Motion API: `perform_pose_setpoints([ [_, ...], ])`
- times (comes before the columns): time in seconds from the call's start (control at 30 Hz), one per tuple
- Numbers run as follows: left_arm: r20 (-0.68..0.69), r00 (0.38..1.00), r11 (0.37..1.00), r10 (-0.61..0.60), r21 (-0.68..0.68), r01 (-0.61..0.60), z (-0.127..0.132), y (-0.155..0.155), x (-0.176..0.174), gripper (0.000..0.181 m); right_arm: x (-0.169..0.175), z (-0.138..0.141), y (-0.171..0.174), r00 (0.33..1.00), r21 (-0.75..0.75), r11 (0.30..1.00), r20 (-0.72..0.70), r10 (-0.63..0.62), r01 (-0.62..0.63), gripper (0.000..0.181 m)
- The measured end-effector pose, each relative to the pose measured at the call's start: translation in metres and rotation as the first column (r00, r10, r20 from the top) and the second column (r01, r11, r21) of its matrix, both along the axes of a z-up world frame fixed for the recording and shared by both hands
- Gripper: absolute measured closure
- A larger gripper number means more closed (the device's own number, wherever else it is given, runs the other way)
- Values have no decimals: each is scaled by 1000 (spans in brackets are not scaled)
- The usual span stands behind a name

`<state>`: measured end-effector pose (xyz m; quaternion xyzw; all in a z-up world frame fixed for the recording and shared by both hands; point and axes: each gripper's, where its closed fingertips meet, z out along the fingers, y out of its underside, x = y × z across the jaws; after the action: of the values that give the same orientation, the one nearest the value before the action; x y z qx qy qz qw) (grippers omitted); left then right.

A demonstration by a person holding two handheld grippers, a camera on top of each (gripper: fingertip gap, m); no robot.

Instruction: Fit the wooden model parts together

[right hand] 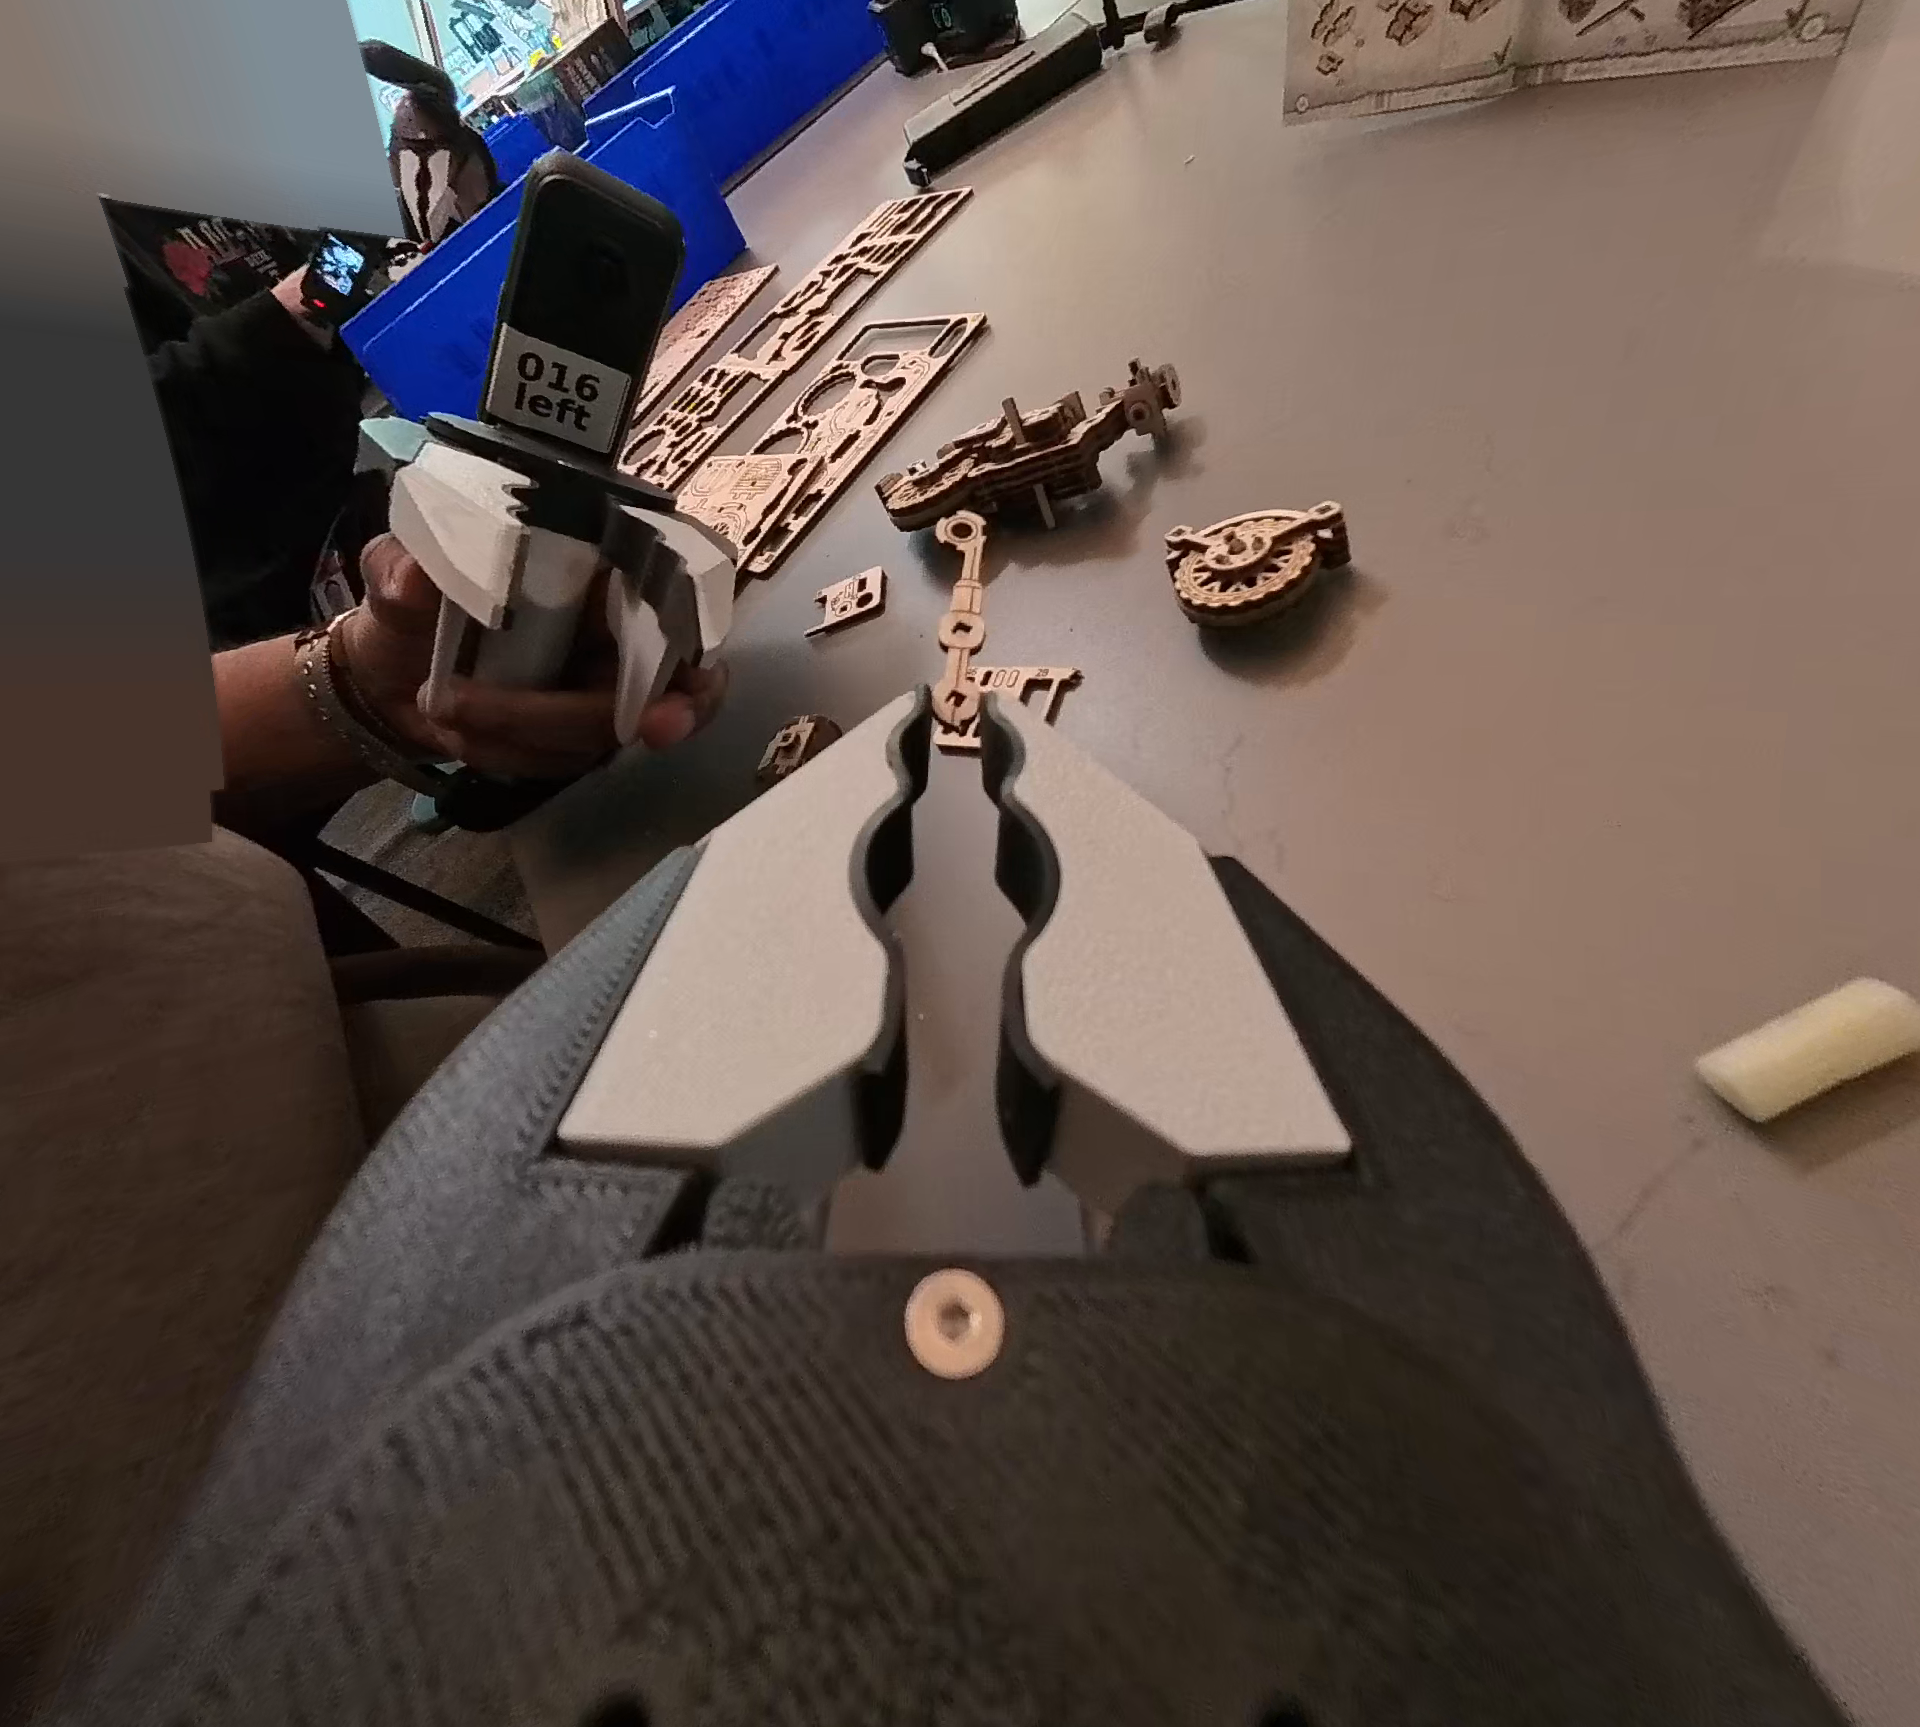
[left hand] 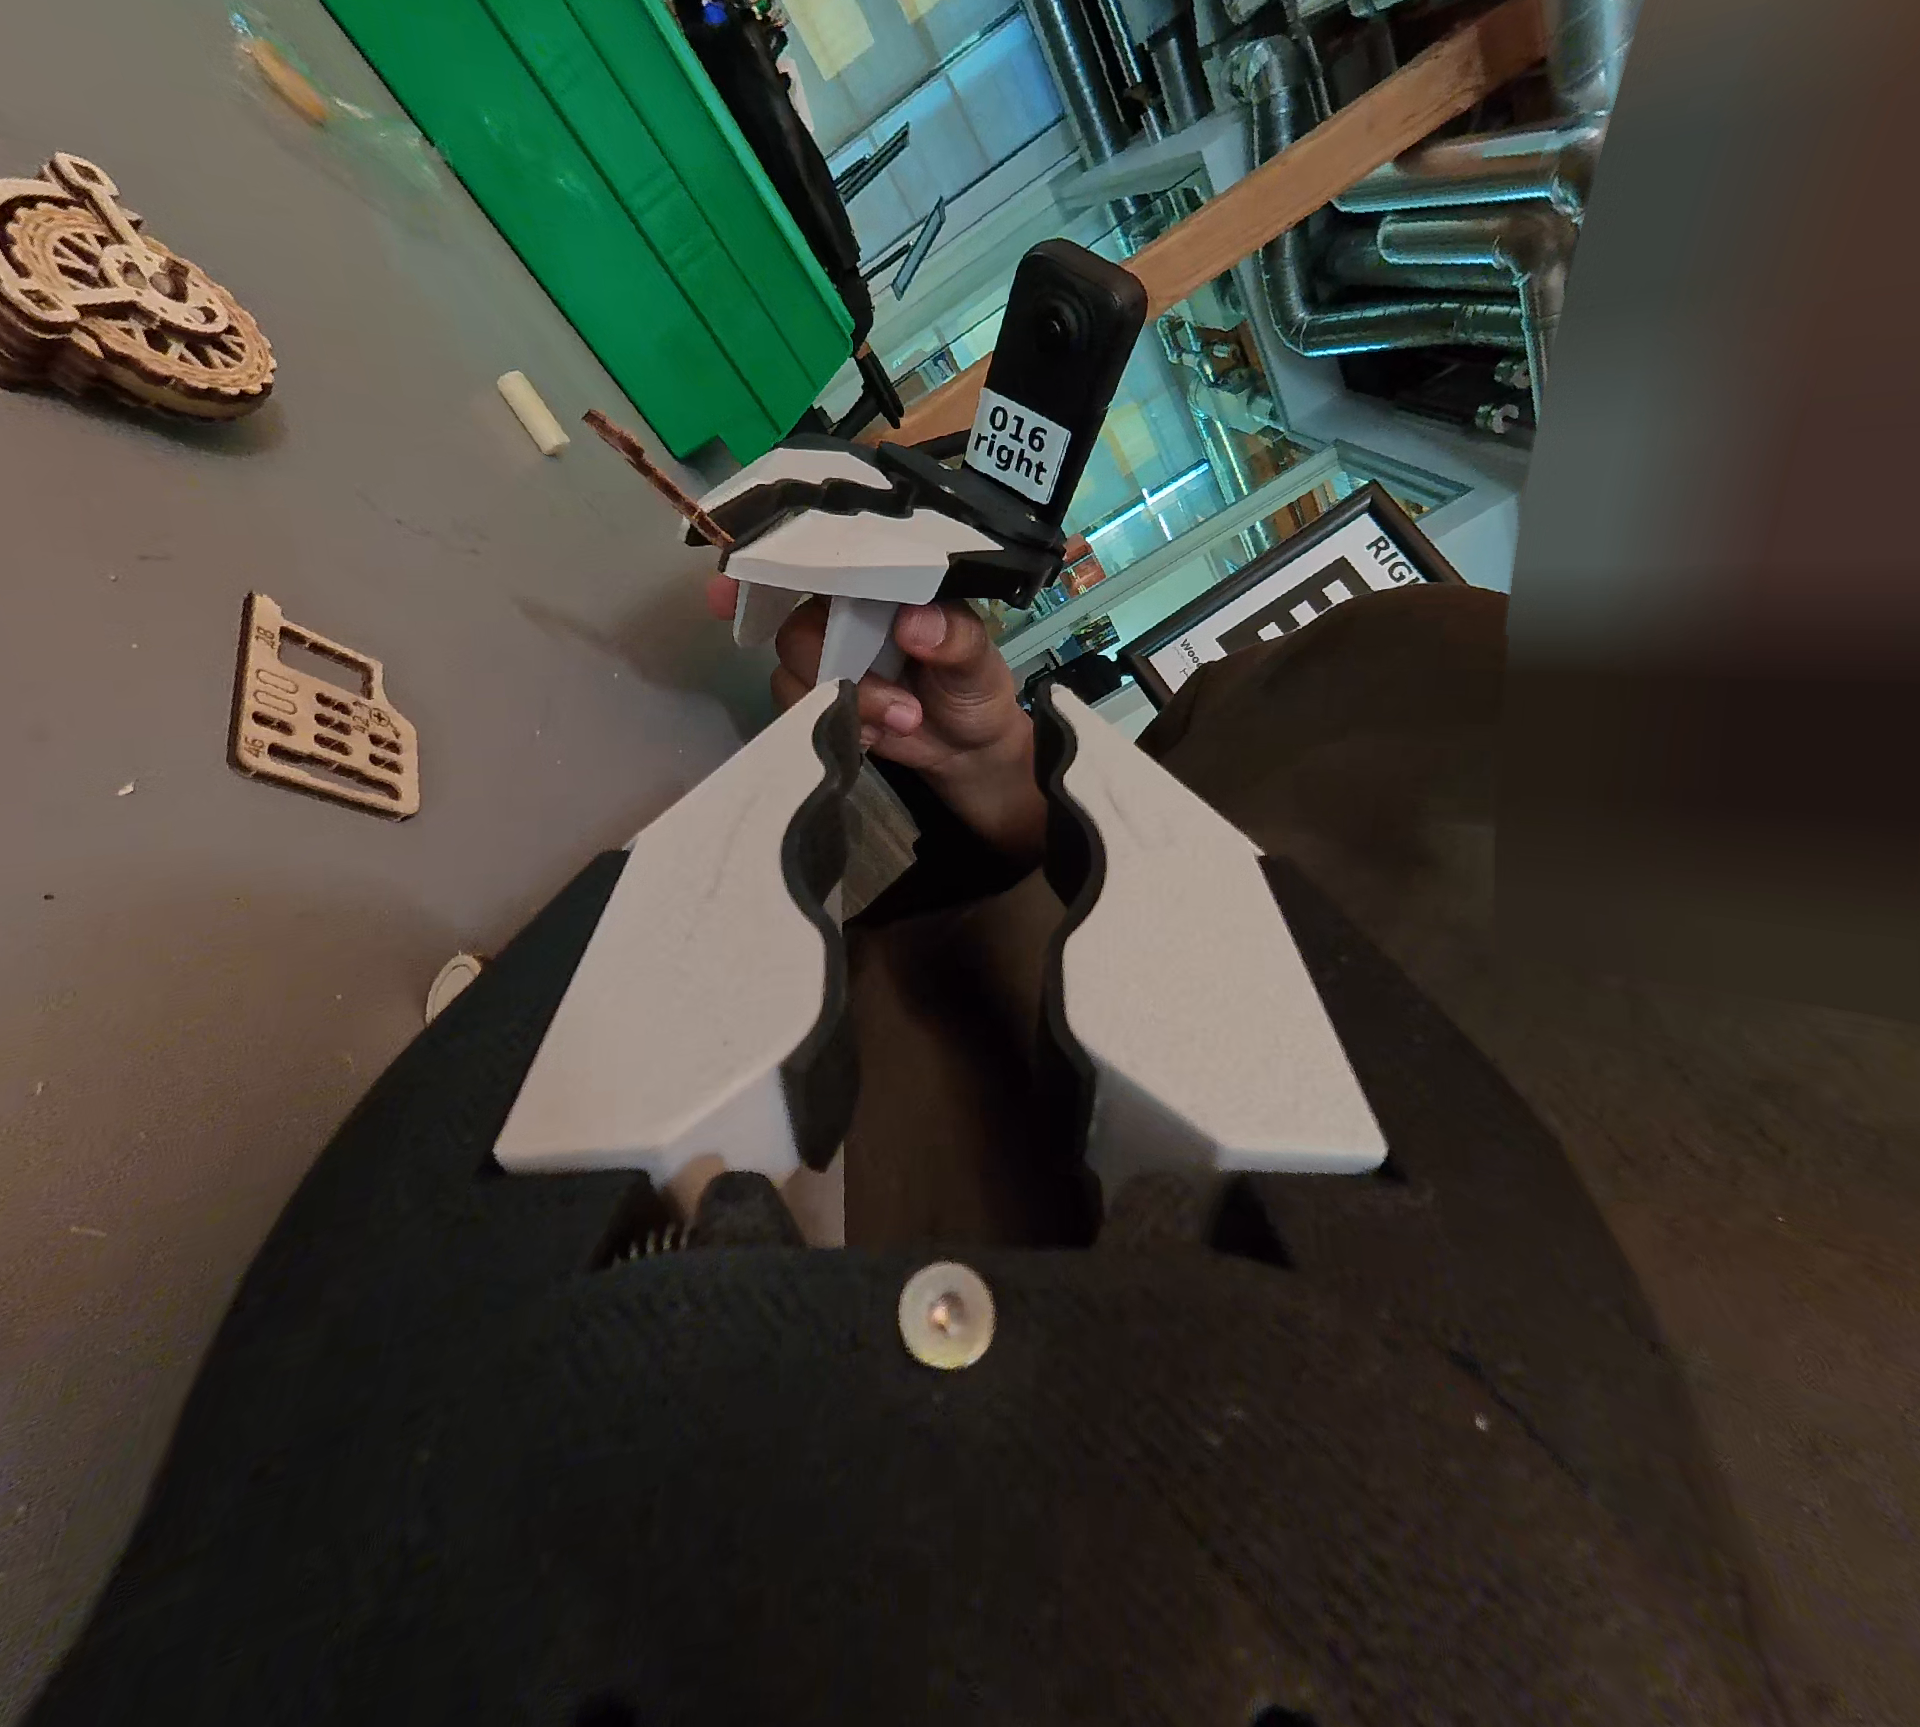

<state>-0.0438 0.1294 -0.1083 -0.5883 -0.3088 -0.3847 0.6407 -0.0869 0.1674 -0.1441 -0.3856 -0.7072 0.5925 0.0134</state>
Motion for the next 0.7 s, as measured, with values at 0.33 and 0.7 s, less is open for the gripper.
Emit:
perform_pose_setpoints([
  [0.33,-14,1000,1000,0,-8,0,0,1,1,150,1,0,0,1000,-1,1000,2,1,-1,174],
  [0.7,-143,971,979,190,-48,-198,13,-21,-30,140,-1,-1,2,1000,8,1000,-2,-7,7,174],
])
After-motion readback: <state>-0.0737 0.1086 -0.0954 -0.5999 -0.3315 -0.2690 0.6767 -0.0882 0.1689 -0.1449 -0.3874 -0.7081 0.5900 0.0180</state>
